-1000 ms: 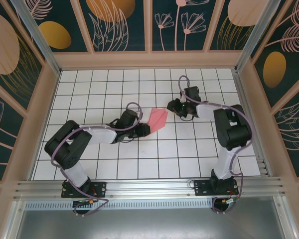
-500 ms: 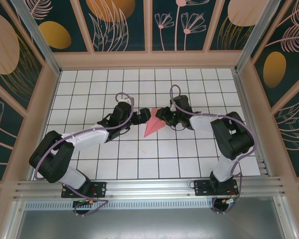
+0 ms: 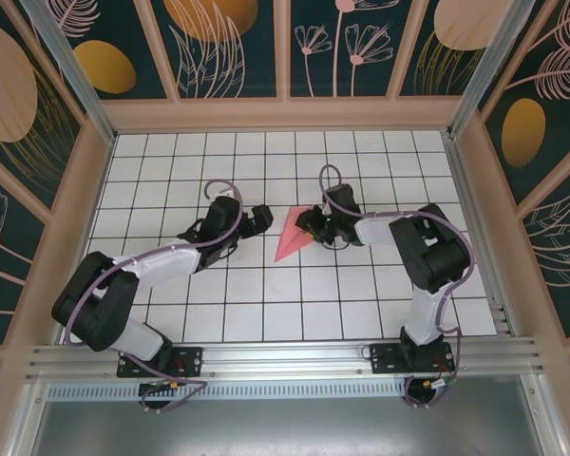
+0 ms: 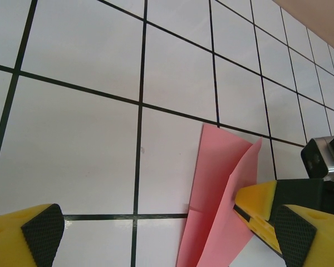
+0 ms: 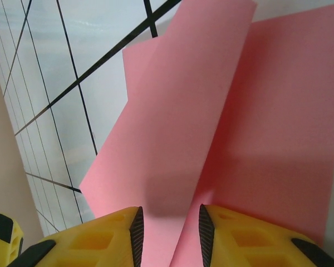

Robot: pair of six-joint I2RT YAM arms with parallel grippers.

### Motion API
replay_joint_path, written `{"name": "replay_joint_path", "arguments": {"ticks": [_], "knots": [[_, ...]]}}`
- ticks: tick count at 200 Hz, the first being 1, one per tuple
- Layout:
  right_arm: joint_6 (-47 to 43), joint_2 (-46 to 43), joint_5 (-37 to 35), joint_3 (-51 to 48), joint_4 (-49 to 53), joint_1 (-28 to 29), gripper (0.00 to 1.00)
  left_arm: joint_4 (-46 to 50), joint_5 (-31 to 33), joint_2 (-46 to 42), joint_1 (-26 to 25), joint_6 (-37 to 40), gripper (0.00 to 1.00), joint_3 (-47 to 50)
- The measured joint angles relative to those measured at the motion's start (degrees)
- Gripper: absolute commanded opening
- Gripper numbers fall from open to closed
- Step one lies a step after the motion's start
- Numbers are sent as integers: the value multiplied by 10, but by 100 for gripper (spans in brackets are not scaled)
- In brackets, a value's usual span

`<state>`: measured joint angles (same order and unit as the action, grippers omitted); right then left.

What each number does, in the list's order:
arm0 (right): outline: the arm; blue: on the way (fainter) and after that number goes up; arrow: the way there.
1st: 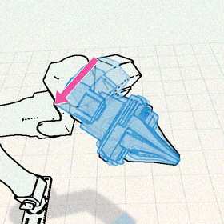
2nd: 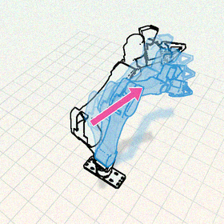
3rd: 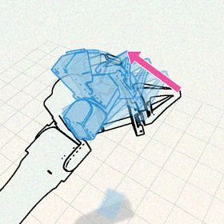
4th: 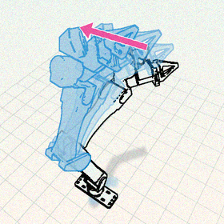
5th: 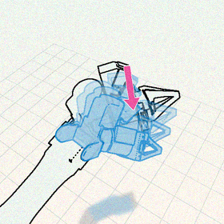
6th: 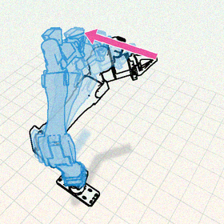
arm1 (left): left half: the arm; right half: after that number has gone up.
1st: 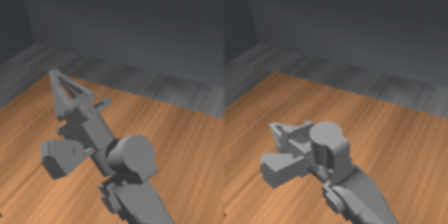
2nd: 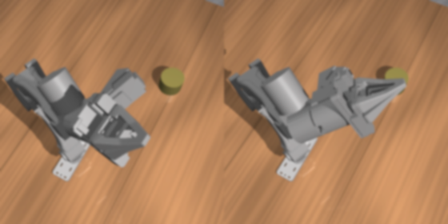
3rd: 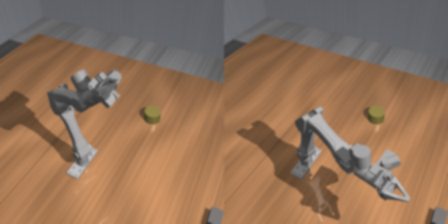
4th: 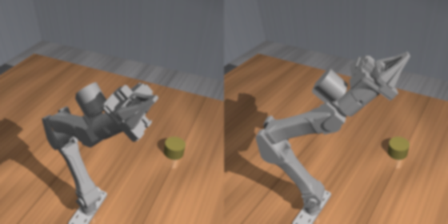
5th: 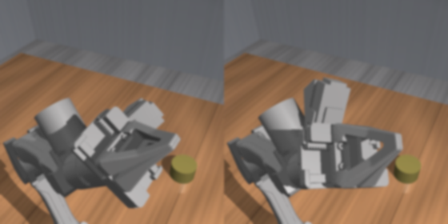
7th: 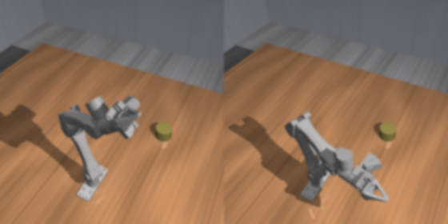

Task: Fold a paper plane with a square sheet of paper (pick it up from the middle)
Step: Turn over the paper at the center of the table.

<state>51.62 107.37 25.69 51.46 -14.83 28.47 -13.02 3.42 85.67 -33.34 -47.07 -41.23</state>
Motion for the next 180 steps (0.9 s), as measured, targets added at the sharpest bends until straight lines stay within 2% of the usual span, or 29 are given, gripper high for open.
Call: {"name": "replay_joint_path", "arguments": {"ticks": [31,87,117,180], "knots": [[0,9,16,2,-14,5,30,0,-7,0,6,-6,99,0],[6,10,35,0,-61,9,7,-3,-50,0,21,-21,99,2],[11,0,59,-30,-119,6,4,-23,-108,0,28,-28,99,19],[15,-98,180,-76,-235,-42,4,-109,-269,-1,28,-48,98,41]]}}
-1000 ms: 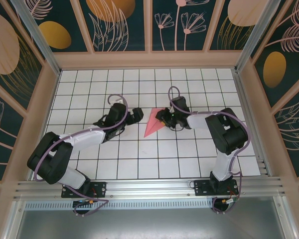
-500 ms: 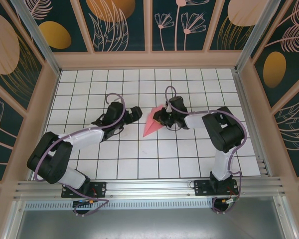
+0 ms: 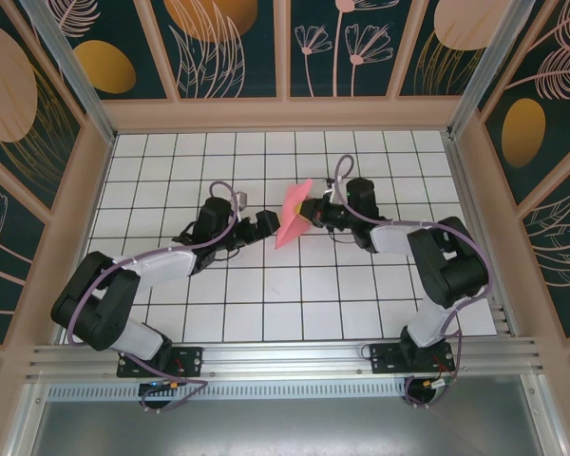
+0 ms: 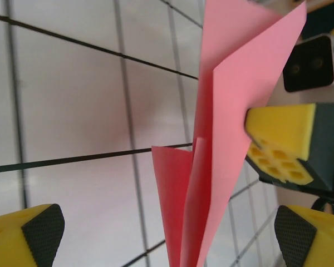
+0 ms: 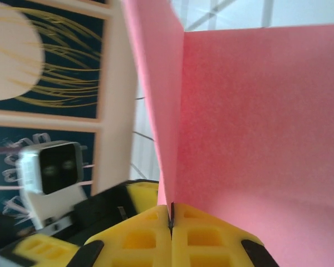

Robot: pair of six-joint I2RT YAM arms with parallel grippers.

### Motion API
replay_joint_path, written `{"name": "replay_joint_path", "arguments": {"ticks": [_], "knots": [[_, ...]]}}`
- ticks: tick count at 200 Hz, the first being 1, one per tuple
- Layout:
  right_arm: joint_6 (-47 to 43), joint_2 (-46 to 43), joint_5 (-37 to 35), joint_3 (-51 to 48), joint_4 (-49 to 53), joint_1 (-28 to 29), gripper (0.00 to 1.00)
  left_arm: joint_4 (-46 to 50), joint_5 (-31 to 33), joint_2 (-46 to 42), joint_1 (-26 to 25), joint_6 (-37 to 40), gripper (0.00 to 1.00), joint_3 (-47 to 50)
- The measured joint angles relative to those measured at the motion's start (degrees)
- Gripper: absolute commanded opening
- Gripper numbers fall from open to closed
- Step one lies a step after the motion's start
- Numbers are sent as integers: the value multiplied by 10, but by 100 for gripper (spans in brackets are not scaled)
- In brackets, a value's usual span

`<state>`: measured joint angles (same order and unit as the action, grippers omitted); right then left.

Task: Fold a paper plane with a square sheet of paper (pick it up from the middle)
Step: Turn over the paper at the center of the table.

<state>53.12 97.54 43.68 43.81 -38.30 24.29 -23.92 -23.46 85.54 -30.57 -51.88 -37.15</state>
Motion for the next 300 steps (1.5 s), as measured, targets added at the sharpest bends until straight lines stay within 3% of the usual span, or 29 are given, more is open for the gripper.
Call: {"name": "replay_joint_path", "arguments": {"ticks": [23,57,129,158,181,219,265,300], "knots": [[5,-23,34,0,-23,0,4,-63,-51,0,0,-23,98,9],[11,-24,66,1,-26,1,4,-143,-106,0,0,-53,85,20],[32,-24,94,1,-40,1,5,-238,-146,5,0,-104,70,25],[39,-22,101,1,-46,1,5,-247,-149,6,0,-114,55,33],[41,-20,104,1,-49,1,8,-245,-149,7,0,-114,35,32],[36,-20,104,4,-35,0,20,-216,-135,9,0,-98,16,26],[-21,-45,60,20,70,-24,52,-90,-86,7,0,-31,13,-18],[-90,-111,-48,20,170,-37,60,100,30,-12,0,67,11,-89]]}}
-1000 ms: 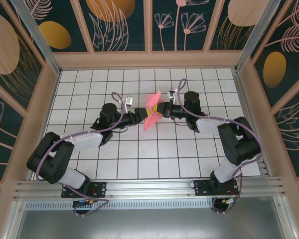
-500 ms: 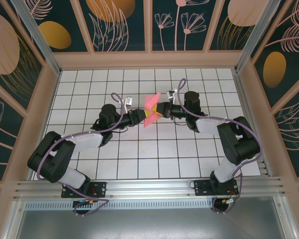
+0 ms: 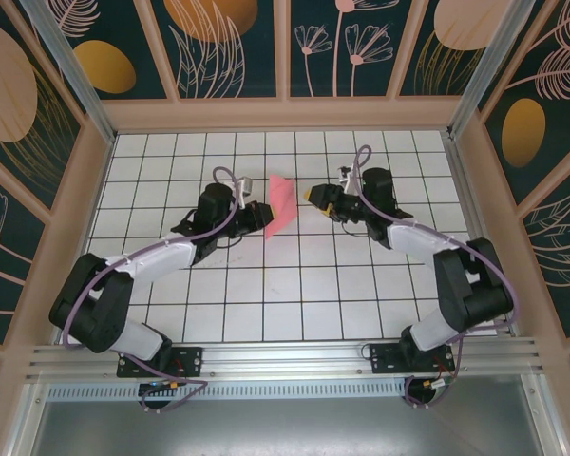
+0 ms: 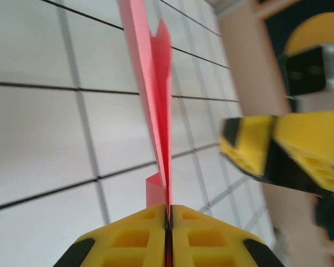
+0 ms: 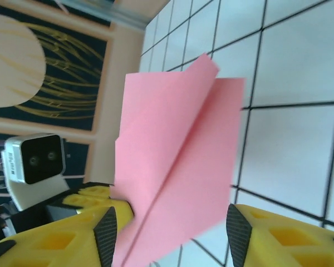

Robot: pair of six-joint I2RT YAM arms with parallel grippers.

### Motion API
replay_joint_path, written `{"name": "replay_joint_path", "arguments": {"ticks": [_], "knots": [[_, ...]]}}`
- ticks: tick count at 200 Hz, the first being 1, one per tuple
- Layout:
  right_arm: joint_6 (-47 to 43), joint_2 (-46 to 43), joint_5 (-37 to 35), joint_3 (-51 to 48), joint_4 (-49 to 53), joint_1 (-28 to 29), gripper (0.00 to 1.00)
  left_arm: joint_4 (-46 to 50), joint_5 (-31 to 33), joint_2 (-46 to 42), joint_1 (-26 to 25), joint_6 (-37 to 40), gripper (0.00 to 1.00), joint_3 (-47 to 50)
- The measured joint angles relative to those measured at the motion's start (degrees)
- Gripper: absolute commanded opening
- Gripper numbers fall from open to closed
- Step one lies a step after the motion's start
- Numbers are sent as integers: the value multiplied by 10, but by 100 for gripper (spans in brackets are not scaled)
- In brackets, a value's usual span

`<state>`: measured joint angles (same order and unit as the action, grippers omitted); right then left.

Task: Fold a paper plane with a square sheet of paper (pick it up from the middle)
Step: Turn over the paper at the center of the table.

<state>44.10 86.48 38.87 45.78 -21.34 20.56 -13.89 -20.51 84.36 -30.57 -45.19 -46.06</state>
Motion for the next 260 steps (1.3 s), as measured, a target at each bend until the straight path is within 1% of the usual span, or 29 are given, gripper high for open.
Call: {"name": "replay_joint_path", "arguments": {"ticks": [33,63,73,87,100,120,127,132,149,167,193,207,231,260], "knots": [[-44,-69,-80,-34,23,0,69,170,155,-14,0,74,9,-64],[-62,-96,-127,-67,30,0,72,297,316,-1,-10,100,7,-121],[-64,-99,-142,-74,37,1,73,334,376,17,-20,103,7,-145],[-66,-105,-160,-85,44,1,73,375,442,53,-38,103,7,-177],[-68,-111,-176,-94,51,1,73,404,493,94,-54,102,7,-205],[-70,-121,-197,-101,60,1,73,440,544,167,-74,100,7,-246],[-72,-123,-204,-101,62,1,73,447,552,189,-79,99,7,-258],[-74,-125,-209,-101,62,1,73,451,554,206,-82,99,9,-267],[-77,-127,-223,-101,65,1,73,447,539,240,-89,96,22,-281],[-78,-127,-235,-101,69,1,73,427,493,249,-90,97,40,-282],[-75,-127,-245,-103,72,3,73,387,428,249,-90,102,57,-287],[-73,-126,-250,-103,73,12,72,362,395,248,-86,103,64,-290],[-64,-100,-258,-98,72,44,66,330,353,232,-70,106,76,-289],[-51,-5,-265,-43,75,115,53,291,333,161,-27,102,87,-246]]}}
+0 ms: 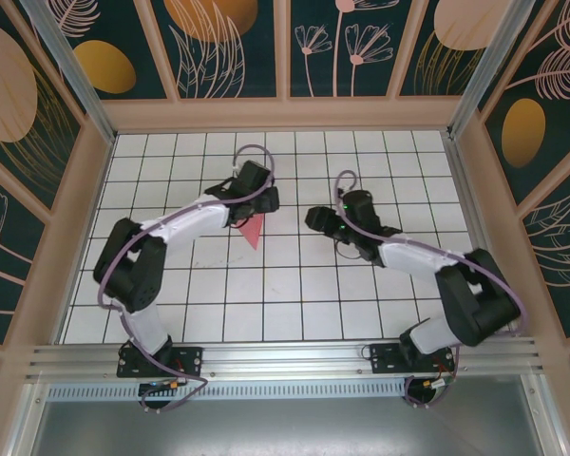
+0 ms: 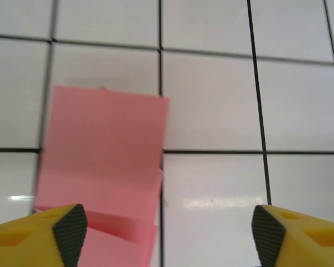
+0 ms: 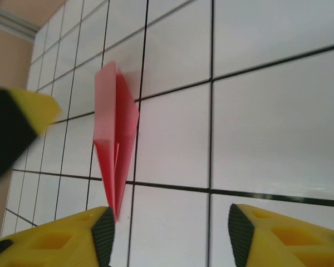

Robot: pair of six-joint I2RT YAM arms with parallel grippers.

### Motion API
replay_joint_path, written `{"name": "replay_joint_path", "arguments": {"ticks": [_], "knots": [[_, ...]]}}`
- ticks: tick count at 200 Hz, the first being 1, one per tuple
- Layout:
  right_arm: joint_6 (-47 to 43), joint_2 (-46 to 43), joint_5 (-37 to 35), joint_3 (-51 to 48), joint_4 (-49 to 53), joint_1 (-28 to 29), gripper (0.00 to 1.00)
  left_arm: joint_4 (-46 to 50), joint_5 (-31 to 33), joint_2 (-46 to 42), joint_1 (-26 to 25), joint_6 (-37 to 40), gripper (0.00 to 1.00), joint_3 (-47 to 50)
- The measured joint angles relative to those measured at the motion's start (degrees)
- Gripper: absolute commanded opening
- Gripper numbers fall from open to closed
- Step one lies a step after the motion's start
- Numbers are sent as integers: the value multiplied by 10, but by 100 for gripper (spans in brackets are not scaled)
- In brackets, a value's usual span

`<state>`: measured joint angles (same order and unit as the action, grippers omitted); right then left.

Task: Fold a paper plane with a square sheet of paper (pick it up from the middle)
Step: Turn over the paper at the center of the table, then move the paper to the center of the table.

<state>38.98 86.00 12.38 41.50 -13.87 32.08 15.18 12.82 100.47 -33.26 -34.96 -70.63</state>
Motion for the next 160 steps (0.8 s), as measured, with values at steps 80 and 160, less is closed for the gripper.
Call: {"name": "replay_joint_path", "arguments": {"ticks": [80,160], "knots": [[33,252,14,252,5,138,39,-17,113,-158,99,-12,98,160],[14,365,45,355,101,137,36,-23,114,-202,144,-40,99,216]]}}
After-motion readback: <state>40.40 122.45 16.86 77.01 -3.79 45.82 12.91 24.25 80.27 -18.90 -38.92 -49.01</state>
